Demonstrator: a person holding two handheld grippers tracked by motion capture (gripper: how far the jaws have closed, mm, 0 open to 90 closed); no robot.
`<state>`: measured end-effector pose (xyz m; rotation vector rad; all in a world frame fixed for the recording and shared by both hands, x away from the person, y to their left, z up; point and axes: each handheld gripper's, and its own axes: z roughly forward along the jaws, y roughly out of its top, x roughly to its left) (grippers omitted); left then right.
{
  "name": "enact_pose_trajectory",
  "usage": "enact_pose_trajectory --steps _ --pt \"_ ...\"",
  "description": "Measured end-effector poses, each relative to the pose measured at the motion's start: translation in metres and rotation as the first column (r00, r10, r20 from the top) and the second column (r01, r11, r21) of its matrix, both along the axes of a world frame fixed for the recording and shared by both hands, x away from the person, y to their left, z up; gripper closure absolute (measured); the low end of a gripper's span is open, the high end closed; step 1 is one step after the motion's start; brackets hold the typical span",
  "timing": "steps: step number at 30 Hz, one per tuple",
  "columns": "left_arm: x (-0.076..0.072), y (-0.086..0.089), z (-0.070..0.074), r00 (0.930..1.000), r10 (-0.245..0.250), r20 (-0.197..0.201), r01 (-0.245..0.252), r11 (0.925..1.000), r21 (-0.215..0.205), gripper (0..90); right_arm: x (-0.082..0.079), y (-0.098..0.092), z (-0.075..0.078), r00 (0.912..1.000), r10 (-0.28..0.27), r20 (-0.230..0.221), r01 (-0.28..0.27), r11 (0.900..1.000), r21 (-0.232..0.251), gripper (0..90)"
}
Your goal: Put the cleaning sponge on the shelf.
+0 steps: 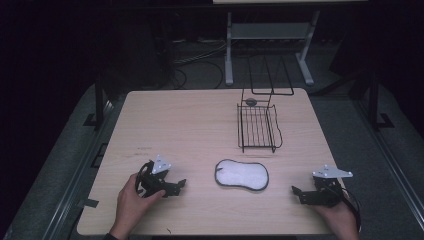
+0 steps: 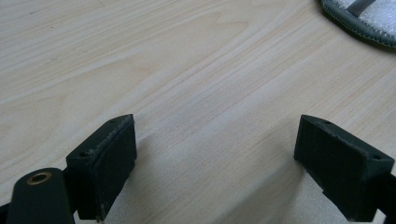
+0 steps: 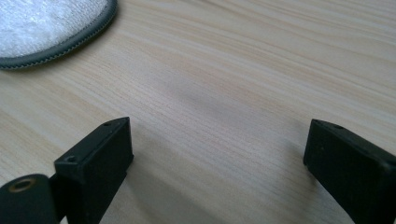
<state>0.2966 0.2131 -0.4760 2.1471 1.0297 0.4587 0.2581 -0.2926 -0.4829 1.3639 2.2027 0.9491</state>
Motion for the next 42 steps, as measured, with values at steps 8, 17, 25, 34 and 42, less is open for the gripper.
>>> enact_pose_trajectory --steps 8,17,25,34,42 --pt "0.0 0.0 0.0 1.0 0.0 0.0 0.0 1.0 0.0 12.2 0.0 0.0 0.0 1.0 0.0 0.0 0.0 1.0 0.0 7.7" --pt "0.0 0.0 0.0 1.0 0.0 0.0 0.0 1.0 0.0 12.3 0.0 0.003 0.009 0.9991 0.022 -0.035 -0.021 0.999 0.027 26.6" --pt "0.0 0.0 0.0 1.0 -0.001 0.0 0.001 1.0 0.0 12.2 0.001 0.016 0.022 0.996 0.09 0.002 -0.09 0.993 0.071 56.3" --pt "0.0 0.0 0.0 1.0 0.0 0.0 0.0 1.0 0.0 12.3 0.011 0.037 0.033 0.9803 0.197 0.014 -0.197 0.973 0.121 90.0" --pt "0.0 0.0 0.0 1.0 0.001 0.001 -0.001 1.0 -0.001 12.3 0.022 0.062 0.033 0.9604 0.278 0.006 -0.277 0.952 0.131 90.0"
